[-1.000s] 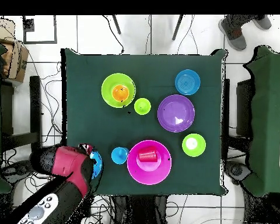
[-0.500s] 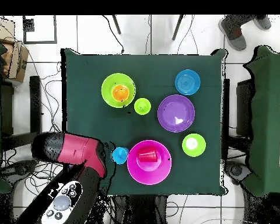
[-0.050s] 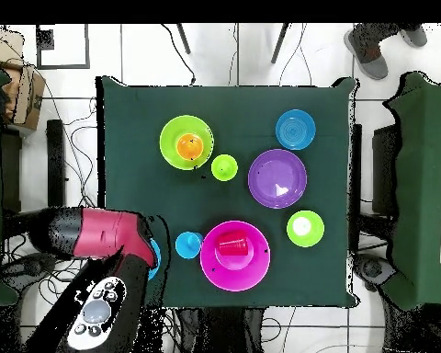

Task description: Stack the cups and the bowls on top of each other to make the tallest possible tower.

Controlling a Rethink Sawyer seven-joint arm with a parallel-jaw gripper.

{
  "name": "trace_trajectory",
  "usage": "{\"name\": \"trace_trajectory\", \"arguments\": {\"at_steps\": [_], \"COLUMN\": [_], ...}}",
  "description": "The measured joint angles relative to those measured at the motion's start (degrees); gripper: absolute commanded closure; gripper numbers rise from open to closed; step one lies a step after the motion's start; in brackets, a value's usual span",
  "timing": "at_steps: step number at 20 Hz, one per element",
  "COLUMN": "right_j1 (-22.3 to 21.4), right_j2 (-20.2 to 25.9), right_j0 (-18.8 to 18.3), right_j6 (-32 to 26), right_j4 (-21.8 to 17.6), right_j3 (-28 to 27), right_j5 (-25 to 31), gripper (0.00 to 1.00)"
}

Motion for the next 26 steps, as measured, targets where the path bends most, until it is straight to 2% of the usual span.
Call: {"name": "trace_trajectory", "arguments": {"at_steps": [8,14,20,26], "right_j1": [0.1,0.1,-0.1,-0.5], "right_j2": [11.4,16.5,19.2,19.8], "right_j0": [-6.0,-8.7,-9.5,-9.5], "right_j6": [-8.1,-13.0,-13.8,-13.8], "right_j4": [-5.8,-9.6,-12.9,-15.8], "right_j3": [0.0,0.1,0.3,1.2], "right_j5": [-1.7,-4.1,-5.1,-7.7], "gripper": [0.00,0.00,0.00,0.00]}}
